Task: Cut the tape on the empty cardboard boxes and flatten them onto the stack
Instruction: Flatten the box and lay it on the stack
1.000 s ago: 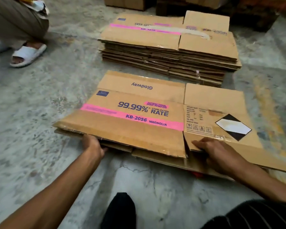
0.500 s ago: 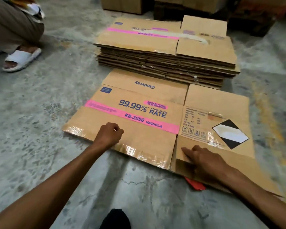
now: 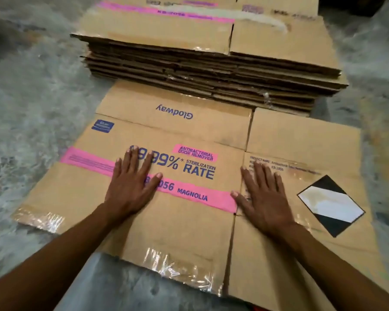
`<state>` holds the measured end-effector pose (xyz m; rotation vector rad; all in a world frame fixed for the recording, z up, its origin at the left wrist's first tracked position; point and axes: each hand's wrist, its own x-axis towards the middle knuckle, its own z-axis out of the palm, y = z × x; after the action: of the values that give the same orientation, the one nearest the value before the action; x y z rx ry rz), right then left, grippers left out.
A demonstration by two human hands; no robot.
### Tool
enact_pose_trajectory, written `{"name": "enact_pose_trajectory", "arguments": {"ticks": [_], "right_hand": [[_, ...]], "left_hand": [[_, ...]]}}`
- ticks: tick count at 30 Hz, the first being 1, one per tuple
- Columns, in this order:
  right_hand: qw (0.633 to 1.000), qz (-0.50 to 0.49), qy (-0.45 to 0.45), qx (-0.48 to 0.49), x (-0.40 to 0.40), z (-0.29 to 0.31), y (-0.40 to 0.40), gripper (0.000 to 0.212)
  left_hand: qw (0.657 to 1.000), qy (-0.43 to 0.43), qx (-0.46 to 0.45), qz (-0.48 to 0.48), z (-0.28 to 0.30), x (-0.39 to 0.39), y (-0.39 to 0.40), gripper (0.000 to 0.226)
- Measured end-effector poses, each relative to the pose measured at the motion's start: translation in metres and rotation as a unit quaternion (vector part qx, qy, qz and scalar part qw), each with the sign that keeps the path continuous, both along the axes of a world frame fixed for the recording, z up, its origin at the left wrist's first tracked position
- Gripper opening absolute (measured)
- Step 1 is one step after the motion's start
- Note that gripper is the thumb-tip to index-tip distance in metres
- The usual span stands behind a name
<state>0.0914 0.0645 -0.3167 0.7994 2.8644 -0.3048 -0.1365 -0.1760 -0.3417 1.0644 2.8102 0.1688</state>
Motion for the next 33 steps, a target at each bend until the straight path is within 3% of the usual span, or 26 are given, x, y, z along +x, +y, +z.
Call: {"name": "enact_pose_trajectory", "arguments": {"ticks": [4,11,15,19,26,33], "right_hand": [[0.998,-0.008,0.035,0.042,0.0,-0.017,0.0,0.073],[0.999,-0.015,0.031,0.006,-0.003,-0.01,-0.002,0.079],[0.997,0.056,0.04,-0.044,-0.031,0.012,-0.013,0.082],[0.992,0.116,0.034,-0.047,-0.063,0.004,-0.016,0.076],[0.989,0.112,0.095,0.002,-0.064,-0.026,-0.016,0.069],[0.991,0.102,0.04,-0.08,-0.064,-0.005,-0.01,0.07]], "left_hand": [[1.0,0.017,0.01,0.004,-0.009,0.0,0.002,0.069],[0.999,-0.01,0.031,0.029,0.011,0.003,0.011,0.077],[1.0,0.003,0.012,0.008,0.021,-0.019,0.047,0.076],[0.999,0.004,-0.016,0.05,0.01,-0.053,0.061,0.08],[0.998,0.038,0.008,0.041,-0.007,-0.056,0.06,0.075],[0.994,0.021,-0.101,0.045,0.014,-0.021,0.074,0.065]]}}
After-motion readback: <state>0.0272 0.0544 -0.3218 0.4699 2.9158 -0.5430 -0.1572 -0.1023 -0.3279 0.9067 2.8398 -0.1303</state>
